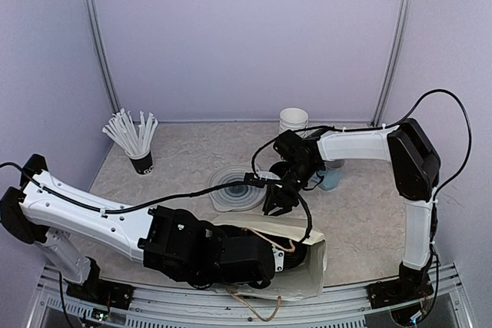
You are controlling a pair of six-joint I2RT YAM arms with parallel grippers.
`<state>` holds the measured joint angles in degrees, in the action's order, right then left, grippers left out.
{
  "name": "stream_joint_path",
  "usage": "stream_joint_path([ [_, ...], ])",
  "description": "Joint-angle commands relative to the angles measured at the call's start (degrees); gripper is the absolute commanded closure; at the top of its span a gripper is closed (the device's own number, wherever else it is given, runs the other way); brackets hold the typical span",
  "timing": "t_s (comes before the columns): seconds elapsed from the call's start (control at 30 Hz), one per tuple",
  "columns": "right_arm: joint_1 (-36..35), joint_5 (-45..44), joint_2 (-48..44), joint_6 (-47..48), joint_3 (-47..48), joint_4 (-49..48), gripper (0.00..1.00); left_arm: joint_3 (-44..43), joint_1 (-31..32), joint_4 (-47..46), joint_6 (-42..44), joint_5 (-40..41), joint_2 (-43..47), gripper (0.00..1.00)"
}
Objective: Pack the takeout coffee
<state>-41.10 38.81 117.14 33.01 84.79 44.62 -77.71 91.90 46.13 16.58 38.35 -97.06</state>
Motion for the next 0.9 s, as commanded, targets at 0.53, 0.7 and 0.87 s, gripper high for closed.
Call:
stream_joint_path([
  [0.53, -0.6, 2.3, 1.4, 0.9, -1.1, 1.6, 0.63, 1.3, 0.1, 1.9, -1.5, 2.0, 1.2, 0.54],
  [0.7, -0.7, 2.7, 1.6, 1.3, -1.2, 1.7, 0.63, 1.9, -0.3, 1.6, -2.2, 1.4, 0.2, 0.53],
  [0.87, -0.8, 3.6, 1.9, 2.0, -1.3, 2.3, 0.63, 2.4, -1.2, 0.4, -1.8, 1.6, -0.8, 0.53],
])
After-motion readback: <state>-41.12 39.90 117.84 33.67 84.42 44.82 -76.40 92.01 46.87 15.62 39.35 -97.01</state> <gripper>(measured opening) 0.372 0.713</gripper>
